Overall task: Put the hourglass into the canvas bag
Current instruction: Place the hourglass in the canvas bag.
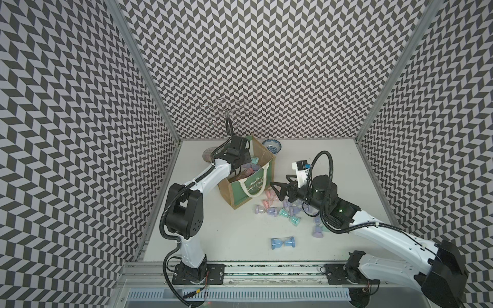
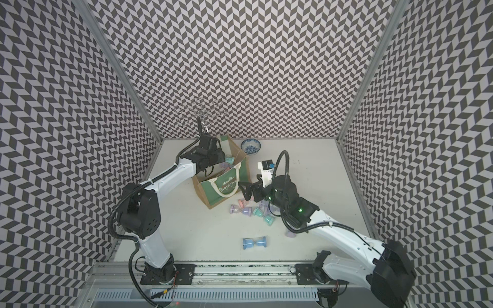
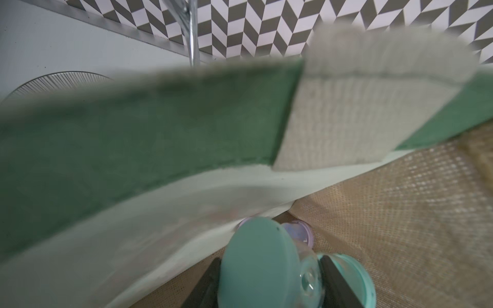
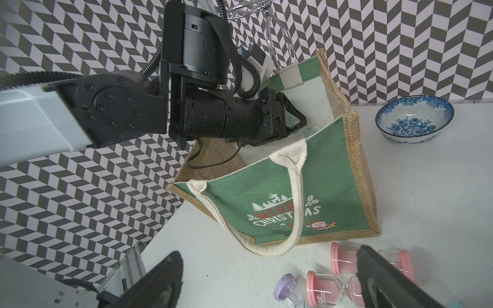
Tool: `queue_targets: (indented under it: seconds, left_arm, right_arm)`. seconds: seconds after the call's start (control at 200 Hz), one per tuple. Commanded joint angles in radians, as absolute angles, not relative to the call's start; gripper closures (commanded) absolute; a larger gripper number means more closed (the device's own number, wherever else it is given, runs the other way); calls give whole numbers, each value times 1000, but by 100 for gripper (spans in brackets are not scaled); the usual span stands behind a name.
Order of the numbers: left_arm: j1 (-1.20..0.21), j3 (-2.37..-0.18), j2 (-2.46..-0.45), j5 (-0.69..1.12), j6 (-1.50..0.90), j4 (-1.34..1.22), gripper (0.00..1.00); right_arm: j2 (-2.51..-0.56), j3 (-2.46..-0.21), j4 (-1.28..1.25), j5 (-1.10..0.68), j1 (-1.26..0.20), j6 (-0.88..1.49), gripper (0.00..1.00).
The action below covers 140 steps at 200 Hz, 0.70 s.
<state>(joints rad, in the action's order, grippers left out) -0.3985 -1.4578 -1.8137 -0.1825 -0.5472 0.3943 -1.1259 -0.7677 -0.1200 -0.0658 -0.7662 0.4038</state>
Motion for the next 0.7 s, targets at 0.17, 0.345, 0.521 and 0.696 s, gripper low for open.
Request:
queue_targets:
  seconds: [0.17, 0.345, 0.521, 0.696]
  left_arm:
    - [-386, -1466, -1842, -137, -502, 373, 44]
    - [-385, -1458, -1834, -140, -490, 369, 39]
    - [-378, -1457, -1819, -127, -486, 379, 36]
    - [-379, -1451, -1765, -122, -485, 385, 32]
  right_arm:
    - [-1129, -773, -169, -96, -740, 421, 1]
    - [-1117, -769, -157, -93, -735, 421, 1]
    - [-1105, -760, -139, -91, -733, 428, 1]
    - [-1077, -746, -118, -84, -732, 435, 1]
